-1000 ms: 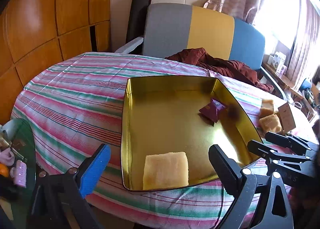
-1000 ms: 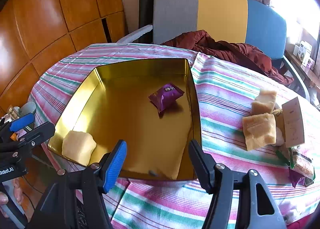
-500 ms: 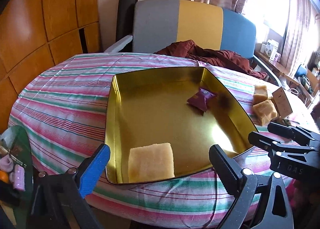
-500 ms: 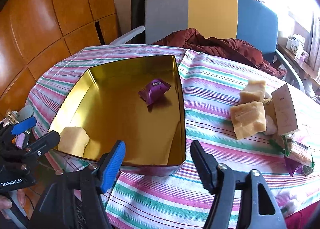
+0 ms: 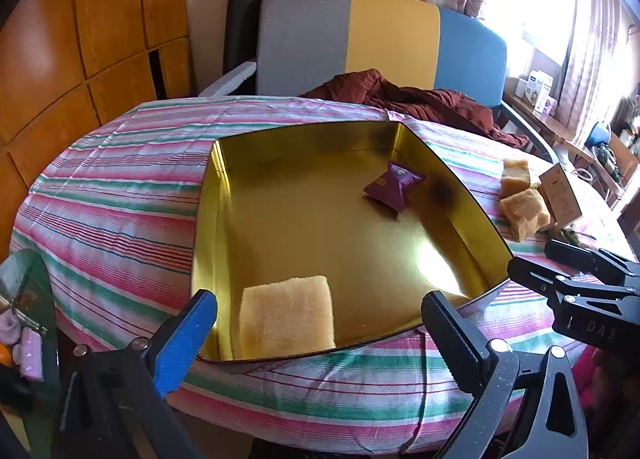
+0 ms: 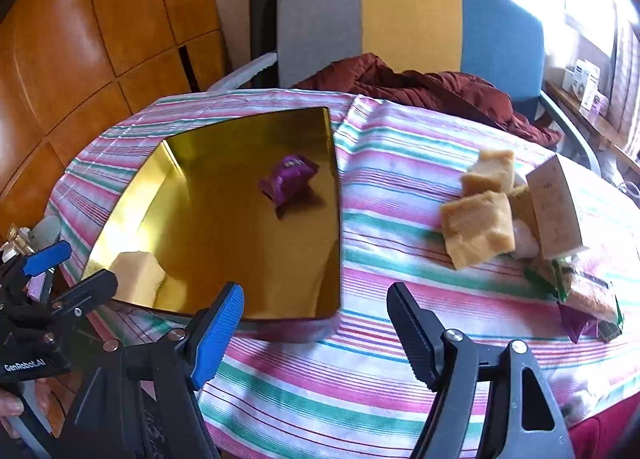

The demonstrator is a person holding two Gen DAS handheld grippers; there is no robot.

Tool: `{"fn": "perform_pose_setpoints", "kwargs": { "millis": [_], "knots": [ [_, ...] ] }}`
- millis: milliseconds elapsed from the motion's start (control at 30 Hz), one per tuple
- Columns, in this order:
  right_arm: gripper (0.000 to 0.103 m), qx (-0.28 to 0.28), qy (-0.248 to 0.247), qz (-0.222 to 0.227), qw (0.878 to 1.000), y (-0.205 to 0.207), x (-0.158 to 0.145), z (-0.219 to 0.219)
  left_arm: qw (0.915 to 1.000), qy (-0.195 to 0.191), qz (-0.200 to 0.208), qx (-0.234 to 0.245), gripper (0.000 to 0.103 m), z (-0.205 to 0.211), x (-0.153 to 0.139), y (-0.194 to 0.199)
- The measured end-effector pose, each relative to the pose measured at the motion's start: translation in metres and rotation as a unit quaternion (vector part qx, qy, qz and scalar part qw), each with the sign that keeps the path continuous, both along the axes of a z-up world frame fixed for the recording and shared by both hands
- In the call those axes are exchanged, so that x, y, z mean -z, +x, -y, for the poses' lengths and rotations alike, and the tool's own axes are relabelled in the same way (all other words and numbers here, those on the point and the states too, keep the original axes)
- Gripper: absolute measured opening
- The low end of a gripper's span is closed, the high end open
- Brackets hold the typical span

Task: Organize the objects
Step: 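Move the right tool to a clear plastic bag and grasp it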

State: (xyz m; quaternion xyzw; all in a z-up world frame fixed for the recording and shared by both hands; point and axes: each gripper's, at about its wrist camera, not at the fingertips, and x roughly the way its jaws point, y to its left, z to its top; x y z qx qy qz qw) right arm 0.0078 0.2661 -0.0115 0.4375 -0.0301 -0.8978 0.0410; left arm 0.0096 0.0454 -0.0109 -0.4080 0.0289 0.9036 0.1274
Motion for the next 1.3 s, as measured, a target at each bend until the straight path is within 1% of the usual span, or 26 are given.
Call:
{"fn": "perform_pose_setpoints", "kwargs": {
  "millis": [133,333,400,467,500,567,600,633,700,733,800,867,933,1000,1033,1067,1133,1200,1267,1300],
  "knots": [
    [0.075,0.01,0.009,0.012,1.0,0.005,0.005,-0.013,0.9999,-0.001,0.001,0.012,0.103,-0.005,0.0,0.001],
    [0.075,0.041,0.018,0.033,0.998,0.017,0.005,-0.057,0.9996,0.008,0.001,0.025,0.103,-0.009,0.0,0.001],
    [0.075,0.043,0.03,0.039,0.998,0.022,0.003,-0.074,0.9994,0.012,0.007,0.032,0.103,-0.011,0.001,0.0],
    [0.075,0.047,0.051,0.053,0.996,0.027,0.001,-0.094,0.9991,0.016,0.011,0.037,0.103,-0.012,0.002,0.0],
    [0.075,0.051,0.068,0.065,0.994,0.03,0.0,-0.107,0.999,0.016,0.013,0.04,0.103,-0.014,0.002,0.0],
    [0.075,0.056,0.085,0.087,0.991,0.034,-0.001,-0.129,0.9987,0.016,0.014,0.047,0.103,-0.017,0.003,0.0],
    [0.076,0.056,0.096,0.115,0.987,0.035,0.002,-0.144,0.9984,0.017,0.014,0.052,0.103,-0.019,0.003,0.001],
    [0.076,0.058,0.11,0.132,0.983,0.037,0.004,-0.154,0.9981,0.019,0.014,0.058,0.103,-0.021,0.003,0.001],
    [0.083,0.057,0.145,0.166,0.974,0.04,0.01,-0.175,0.9972,0.022,0.012,0.07,0.103,-0.027,0.001,0.002],
    [0.083,0.053,0.156,0.192,0.968,0.042,0.015,-0.186,0.9968,0.022,0.011,0.076,0.103,-0.03,0.0,0.002],
    [0.083,0.054,0.172,0.228,0.957,0.043,0.025,-0.205,0.9955,0.024,0.01,0.091,0.103,-0.038,-0.002,0.002],
    [0.083,0.052,0.166,0.251,0.952,0.041,0.033,-0.216,0.9943,0.025,0.009,0.103,0.103,-0.045,-0.004,0.002],
    [0.081,0.053,0.156,0.268,0.949,0.038,0.04,-0.225,0.9936,0.026,0.008,0.11,0.103,-0.053,-0.006,0.001],
    [0.073,0.049,0.146,0.282,0.947,0.034,0.044,-0.229,0.9925,0.025,0.005,0.119,0.103,-0.06,-0.009,0.001],
    [0.063,0.045,0.146,0.288,0.945,0.033,0.047,-0.229,0.9916,0.027,0.005,0.127,0.103,-0.065,-0.011,0.001],
    [0.058,0.043,0.149,0.293,0.943,0.032,0.051,-0.229,0.9903,0.031,0.004,0.135,0.103,-0.069,-0.013,0.0],
    [0.055,0.039,0.151,0.29,0.944,0.03,0.052,-0.228,0.9873,0.044,0.008,0.153,0.103,-0.077,-0.017,-0.003],
    [0.049,0.037,0.149,0.284,0.946,0.031,0.051,-0.227,0.9839,0.057,0.014,0.169,0.103,-0.087,-0.02,-0.006],
    [0.047,0.052,0.144,0.273,0.95,0.032,0.048,-0.229,0.9804,0.069,0.023,0.183,0.103,-0.1,-0.022,-0.011],
    [0.047,0.058,0.137,0.263,0.953,0.034,0.045,-0.231,0.9782,0.076,0.03,0.191,0.103,-0.108,-0.023,-0.014]
  ]
}}
